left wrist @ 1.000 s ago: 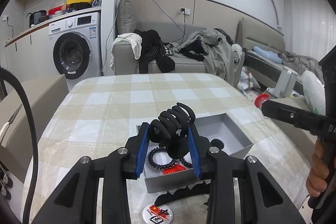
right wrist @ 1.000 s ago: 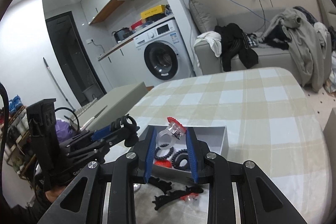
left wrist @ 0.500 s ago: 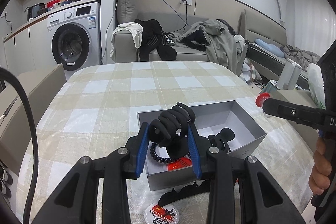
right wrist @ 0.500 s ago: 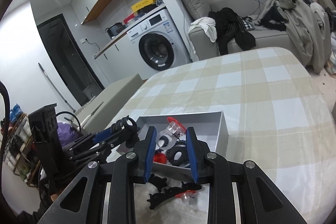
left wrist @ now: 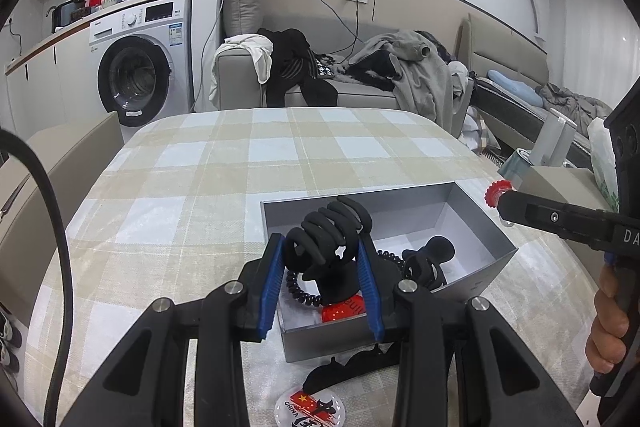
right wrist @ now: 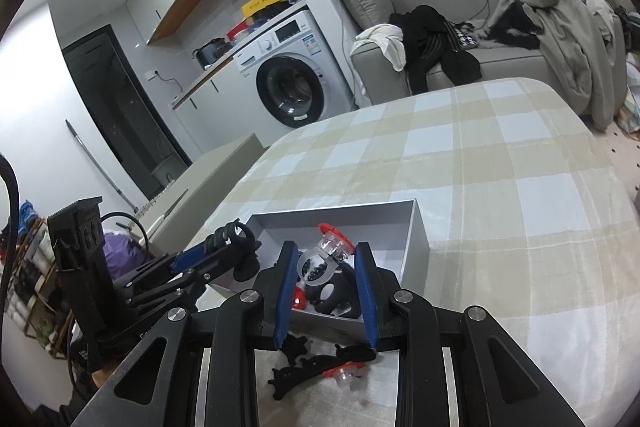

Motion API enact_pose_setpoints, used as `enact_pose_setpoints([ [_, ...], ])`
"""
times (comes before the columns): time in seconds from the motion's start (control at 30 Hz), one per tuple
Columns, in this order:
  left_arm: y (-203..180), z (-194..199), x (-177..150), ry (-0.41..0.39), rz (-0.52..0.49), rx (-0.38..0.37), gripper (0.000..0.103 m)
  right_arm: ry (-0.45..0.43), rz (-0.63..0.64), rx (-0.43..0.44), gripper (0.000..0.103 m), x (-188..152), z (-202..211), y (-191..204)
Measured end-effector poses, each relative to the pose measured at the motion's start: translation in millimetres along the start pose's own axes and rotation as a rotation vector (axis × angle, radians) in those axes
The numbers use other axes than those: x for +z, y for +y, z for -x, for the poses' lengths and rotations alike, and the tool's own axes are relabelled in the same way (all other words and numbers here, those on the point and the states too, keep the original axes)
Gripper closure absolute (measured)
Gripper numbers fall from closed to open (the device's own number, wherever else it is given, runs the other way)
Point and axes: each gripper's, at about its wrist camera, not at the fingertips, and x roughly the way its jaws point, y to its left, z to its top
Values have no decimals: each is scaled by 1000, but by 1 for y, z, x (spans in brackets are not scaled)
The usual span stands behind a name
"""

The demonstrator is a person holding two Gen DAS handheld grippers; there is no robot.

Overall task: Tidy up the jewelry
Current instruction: 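Open both grippers to drop the clips into the grey box, then withdraw both grippers toward the items left beside the box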

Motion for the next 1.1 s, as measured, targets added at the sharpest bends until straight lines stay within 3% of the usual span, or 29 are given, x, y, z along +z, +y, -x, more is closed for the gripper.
enact_pose_setpoints([
  [0.5,-4,0,-1,10,-11,-21,73,-1,-10,-7,73,1,1,-4],
  [0.57,-6,1,-1,17,-27,-27,71,2,-3,-3,67,1,2,-2],
  [0.67,-9,5,0,11,-36,-45,50,2,10,0,60,0,3,0],
  [0.73,-9,9,1,2,-35,-55,42,3,23,-6,57,-1,4,3],
  [0.8,-8,15,3,-4,-33,-54,26,1,34,-10,44,-1,6,5],
  [0.93,-4,26,3,-30,-23,-31,9,16,73,-41,12,-6,10,9],
  [0.97,-3,28,2,-30,-20,-18,1,22,94,-55,2,-10,12,11],
  [1.1,1,36,-9,-49,-18,25,1,30,166,-147,0,-29,18,11],
])
